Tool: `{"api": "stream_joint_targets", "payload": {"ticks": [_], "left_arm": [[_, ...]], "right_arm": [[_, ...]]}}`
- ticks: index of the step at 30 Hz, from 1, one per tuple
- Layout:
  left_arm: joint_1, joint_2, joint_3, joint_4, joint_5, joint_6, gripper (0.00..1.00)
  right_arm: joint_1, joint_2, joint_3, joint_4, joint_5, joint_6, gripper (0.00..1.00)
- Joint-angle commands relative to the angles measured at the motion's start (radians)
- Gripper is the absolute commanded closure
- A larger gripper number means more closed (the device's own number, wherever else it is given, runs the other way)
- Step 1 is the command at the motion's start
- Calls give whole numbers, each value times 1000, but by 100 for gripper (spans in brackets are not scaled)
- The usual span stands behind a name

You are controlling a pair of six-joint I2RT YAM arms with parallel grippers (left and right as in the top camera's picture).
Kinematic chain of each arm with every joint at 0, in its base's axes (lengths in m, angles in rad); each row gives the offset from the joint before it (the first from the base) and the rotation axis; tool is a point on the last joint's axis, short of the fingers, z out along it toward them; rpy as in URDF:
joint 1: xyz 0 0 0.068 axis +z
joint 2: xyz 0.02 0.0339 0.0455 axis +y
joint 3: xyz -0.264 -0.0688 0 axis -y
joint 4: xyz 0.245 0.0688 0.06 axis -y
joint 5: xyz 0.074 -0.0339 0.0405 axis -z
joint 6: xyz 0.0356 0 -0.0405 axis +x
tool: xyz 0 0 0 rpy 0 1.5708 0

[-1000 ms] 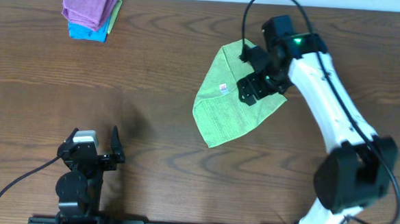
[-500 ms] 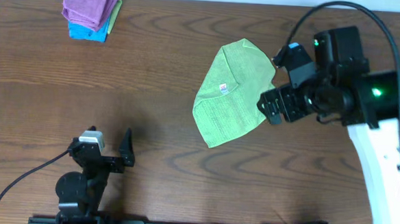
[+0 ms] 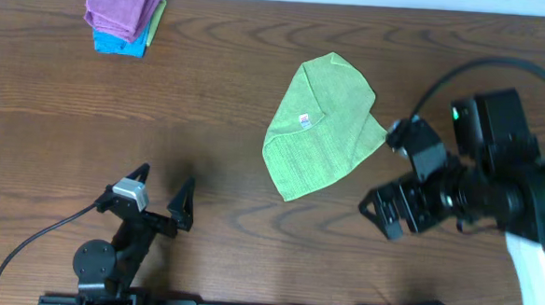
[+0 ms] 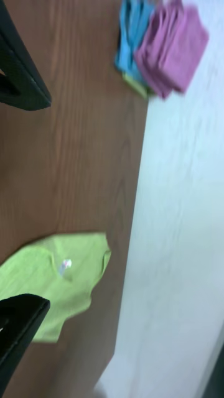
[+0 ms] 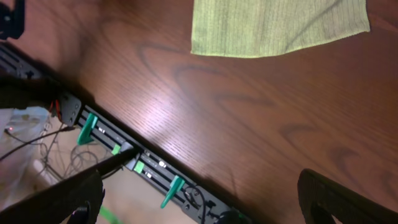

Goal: Fold the cloth
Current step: 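Release the folded corner and retract the right gripper, then reach the left gripper to the folded cloth's top edge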

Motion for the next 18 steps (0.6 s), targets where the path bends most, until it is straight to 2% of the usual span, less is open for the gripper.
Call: {"api": "stream_joint_targets", "payload": {"ticks": [1,5,9,11,18], "left_arm": [[-22,13,-6,11,98,-29,5],[-73,90,-3,106,89,-68,5],[-138,240,63,171,71,-90,4],[-166,323,112,162,65,-53,4],[-315,779,437,26,0,129,4]], "right_arm": [[16,-135,-92,27,18,53,1],[16,-332,-250,130,53,144,1],[16,-438,-370,179,83,219,1],[16,-455,-410,191,103,245,1],[16,-458,-452,292,147,293,1]]}}
